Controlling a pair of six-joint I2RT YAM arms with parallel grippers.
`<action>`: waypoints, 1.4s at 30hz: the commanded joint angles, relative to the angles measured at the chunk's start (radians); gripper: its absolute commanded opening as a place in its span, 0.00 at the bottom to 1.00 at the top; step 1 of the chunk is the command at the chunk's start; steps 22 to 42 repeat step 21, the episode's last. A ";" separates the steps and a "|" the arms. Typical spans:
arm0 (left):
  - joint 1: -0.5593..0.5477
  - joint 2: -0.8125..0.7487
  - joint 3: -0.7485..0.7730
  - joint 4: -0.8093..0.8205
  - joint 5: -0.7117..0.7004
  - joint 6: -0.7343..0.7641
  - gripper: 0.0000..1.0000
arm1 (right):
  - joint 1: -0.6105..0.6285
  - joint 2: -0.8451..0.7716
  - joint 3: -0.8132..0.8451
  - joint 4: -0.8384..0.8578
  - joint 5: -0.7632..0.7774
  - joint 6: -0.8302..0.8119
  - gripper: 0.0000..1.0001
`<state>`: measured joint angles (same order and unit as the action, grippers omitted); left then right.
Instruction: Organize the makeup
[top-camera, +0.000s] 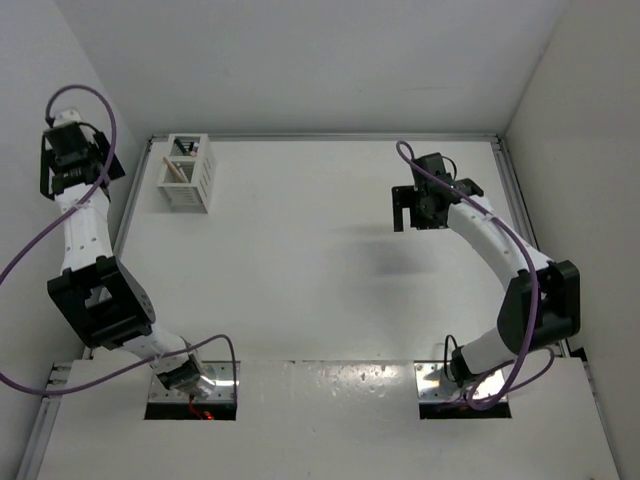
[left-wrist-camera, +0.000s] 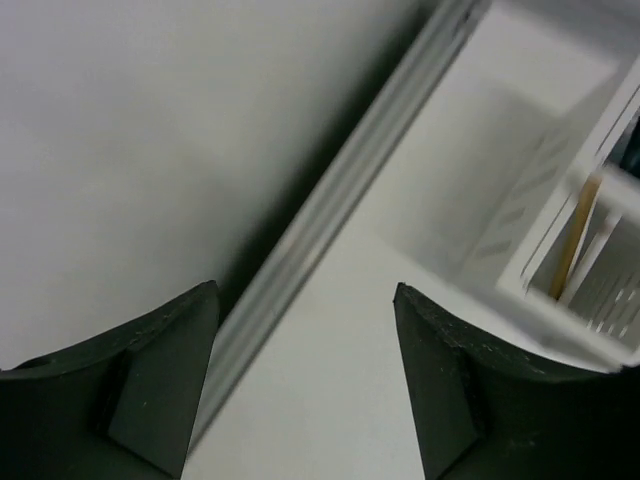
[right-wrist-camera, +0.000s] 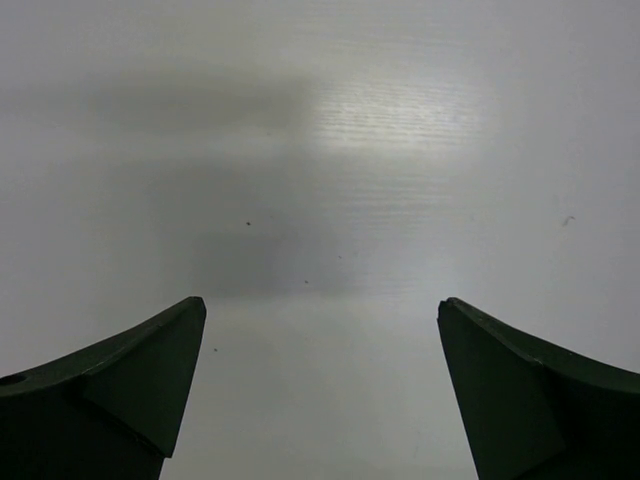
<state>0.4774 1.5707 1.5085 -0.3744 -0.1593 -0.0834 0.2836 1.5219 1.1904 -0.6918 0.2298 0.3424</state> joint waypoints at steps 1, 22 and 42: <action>-0.013 -0.063 -0.105 -0.096 -0.039 -0.076 0.76 | 0.005 0.014 0.064 -0.089 0.100 0.004 1.00; -0.003 -0.147 -0.251 -0.069 0.092 -0.133 0.72 | 0.009 0.003 0.069 -0.104 0.039 -0.019 1.00; -0.003 -0.147 -0.251 -0.069 0.092 -0.133 0.72 | 0.009 0.003 0.069 -0.104 0.039 -0.019 1.00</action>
